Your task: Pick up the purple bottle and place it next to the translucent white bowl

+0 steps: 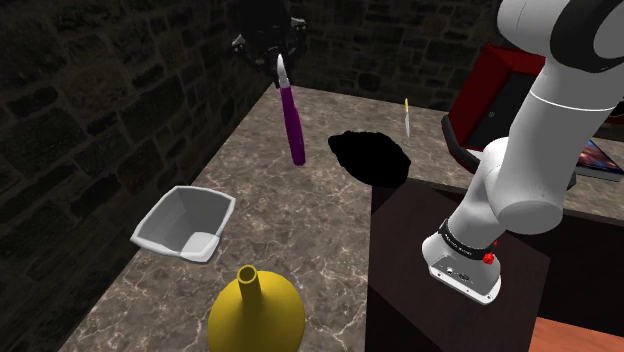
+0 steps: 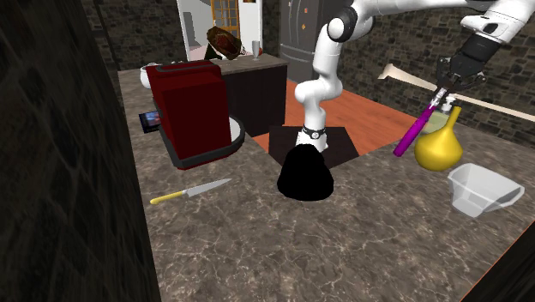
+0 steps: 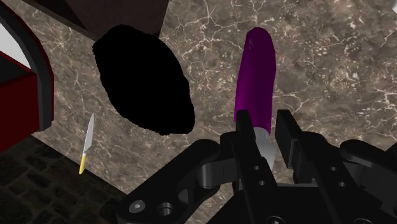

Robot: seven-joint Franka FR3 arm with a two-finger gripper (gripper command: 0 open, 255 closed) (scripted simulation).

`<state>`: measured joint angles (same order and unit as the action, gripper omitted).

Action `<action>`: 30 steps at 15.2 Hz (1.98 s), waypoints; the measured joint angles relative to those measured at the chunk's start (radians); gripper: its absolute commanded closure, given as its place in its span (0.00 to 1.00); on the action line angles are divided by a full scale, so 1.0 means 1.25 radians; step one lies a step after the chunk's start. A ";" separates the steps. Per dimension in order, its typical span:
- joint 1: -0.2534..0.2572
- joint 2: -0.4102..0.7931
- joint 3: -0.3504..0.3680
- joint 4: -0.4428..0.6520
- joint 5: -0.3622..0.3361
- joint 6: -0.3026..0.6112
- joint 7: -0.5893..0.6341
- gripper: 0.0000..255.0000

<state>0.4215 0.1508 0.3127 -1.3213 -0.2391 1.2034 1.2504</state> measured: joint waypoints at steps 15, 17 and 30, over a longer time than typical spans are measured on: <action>0.007 -0.023 0.009 -0.172 0.021 0.142 0.053 1.00; 0.006 -0.027 0.009 -0.197 0.022 0.163 0.057 1.00; 0.001 -0.032 0.006 -0.340 0.024 0.300 0.079 1.00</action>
<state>0.4227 0.1114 0.3207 -1.7467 -0.2087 1.5790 1.3488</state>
